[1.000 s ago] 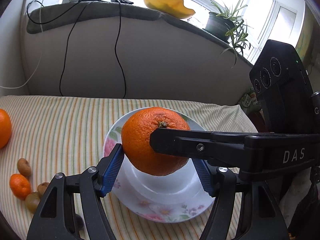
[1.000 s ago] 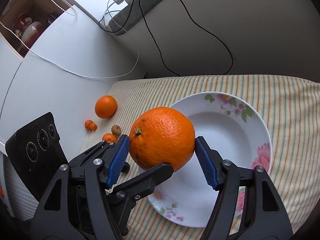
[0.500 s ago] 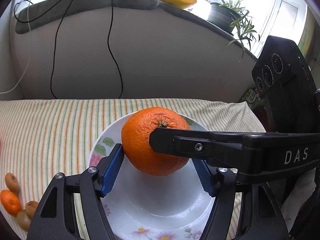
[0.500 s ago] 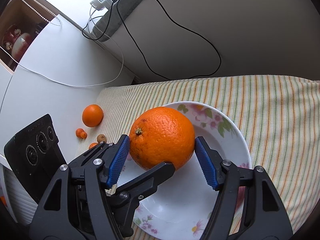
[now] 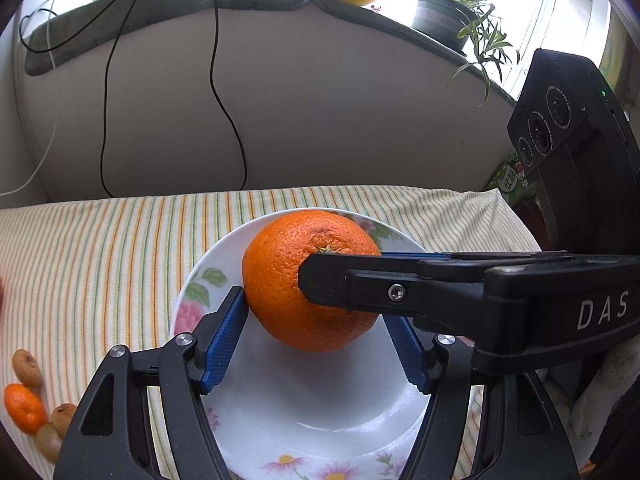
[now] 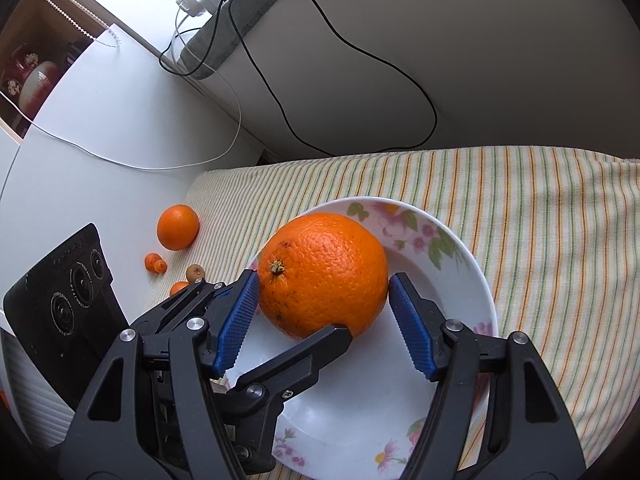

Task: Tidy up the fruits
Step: 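Lift the orange with the right gripper and carry it over the floral bowl, then lower the orange into the bowl and open the right gripper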

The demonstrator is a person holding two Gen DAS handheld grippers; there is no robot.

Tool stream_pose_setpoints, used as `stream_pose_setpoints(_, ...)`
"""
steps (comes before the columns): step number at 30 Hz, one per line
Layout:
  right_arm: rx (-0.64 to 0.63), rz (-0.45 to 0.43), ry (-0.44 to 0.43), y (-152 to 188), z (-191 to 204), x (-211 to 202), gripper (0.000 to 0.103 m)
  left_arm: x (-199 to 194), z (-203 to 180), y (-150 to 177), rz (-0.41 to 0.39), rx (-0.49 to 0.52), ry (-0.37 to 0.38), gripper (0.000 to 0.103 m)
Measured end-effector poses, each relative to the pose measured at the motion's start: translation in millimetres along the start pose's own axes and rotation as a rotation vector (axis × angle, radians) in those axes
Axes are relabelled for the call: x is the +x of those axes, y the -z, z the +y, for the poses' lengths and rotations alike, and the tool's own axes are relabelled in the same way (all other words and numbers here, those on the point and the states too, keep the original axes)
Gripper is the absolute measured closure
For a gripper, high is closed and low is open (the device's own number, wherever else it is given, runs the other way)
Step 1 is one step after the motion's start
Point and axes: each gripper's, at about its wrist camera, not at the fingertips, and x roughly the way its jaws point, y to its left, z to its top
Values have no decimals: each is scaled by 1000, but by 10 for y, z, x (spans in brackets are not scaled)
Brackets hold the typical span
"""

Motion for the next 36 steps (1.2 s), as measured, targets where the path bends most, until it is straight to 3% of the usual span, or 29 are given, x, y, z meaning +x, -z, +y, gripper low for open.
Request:
stream_pose_setpoints(14, 2, -23, 28, 60, 24, -132, 30, -24, 21, 26, 12, -11, -5, 34)
stream_pose_setpoints(21, -6, -45, 40, 102, 74, -228, 28, -271, -1, -30, -61, 11, -19, 34)
stream_pose_setpoints(36, -69, -96, 58, 243, 445, -453, 24, -661, 1, 71, -121, 18, -39, 34)
